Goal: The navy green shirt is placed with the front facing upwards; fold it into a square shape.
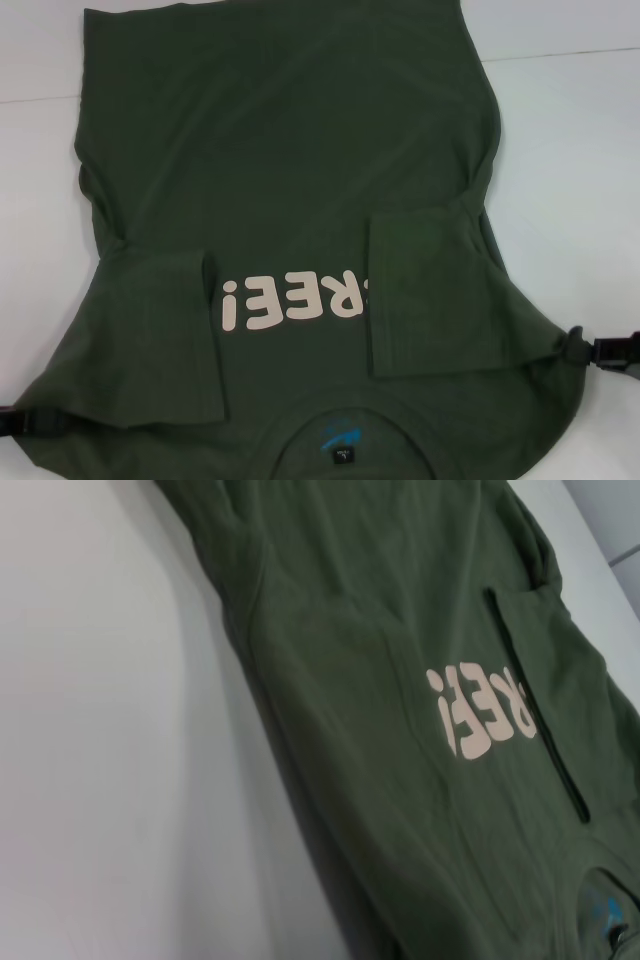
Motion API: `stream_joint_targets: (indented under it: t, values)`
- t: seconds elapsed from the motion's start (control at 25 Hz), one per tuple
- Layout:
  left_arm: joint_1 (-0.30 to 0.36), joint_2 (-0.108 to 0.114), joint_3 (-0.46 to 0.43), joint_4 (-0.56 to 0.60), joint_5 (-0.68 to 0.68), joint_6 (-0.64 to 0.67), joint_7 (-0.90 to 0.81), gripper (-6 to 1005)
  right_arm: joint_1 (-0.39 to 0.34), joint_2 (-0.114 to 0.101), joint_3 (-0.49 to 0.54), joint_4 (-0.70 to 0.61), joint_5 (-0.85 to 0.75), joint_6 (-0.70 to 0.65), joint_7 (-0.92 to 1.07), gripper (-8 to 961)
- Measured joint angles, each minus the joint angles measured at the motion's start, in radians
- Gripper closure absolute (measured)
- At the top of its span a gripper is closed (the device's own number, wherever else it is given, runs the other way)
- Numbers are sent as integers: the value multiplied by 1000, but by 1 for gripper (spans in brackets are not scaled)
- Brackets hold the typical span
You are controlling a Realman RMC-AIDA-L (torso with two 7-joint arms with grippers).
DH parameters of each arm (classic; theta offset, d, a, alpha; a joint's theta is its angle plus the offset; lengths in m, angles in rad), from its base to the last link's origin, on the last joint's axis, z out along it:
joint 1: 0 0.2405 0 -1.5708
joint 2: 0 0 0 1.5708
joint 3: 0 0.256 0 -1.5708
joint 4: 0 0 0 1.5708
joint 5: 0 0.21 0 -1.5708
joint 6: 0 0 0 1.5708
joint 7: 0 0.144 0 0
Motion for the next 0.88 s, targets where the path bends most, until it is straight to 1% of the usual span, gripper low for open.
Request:
stream_joint_targets:
  t: [0.24, 0.48, 0.72, 0.76, 0.88]
  values:
    - [-10, 7, -45, -15, 0, 24, 1, 998, 34, -4, 5, 0, 4, -2, 12, 910]
    - [-26, 10, -67, -22, 1, 38, 1, 998, 66, -10, 8, -1, 5, 2, 30, 910]
    - [-64, 19, -104, -23, -1, 60, -1, 998, 92, -22, 21, -3, 7, 13, 45, 910]
    - [-71, 19, -106, -22, -1, 60, -1, 997, 102, -27, 27, -4, 7, 22, 53, 910]
    - [-101, 20, -116, -18, -5, 61, -6, 997, 116, -30, 33, -4, 7, 27, 61, 910]
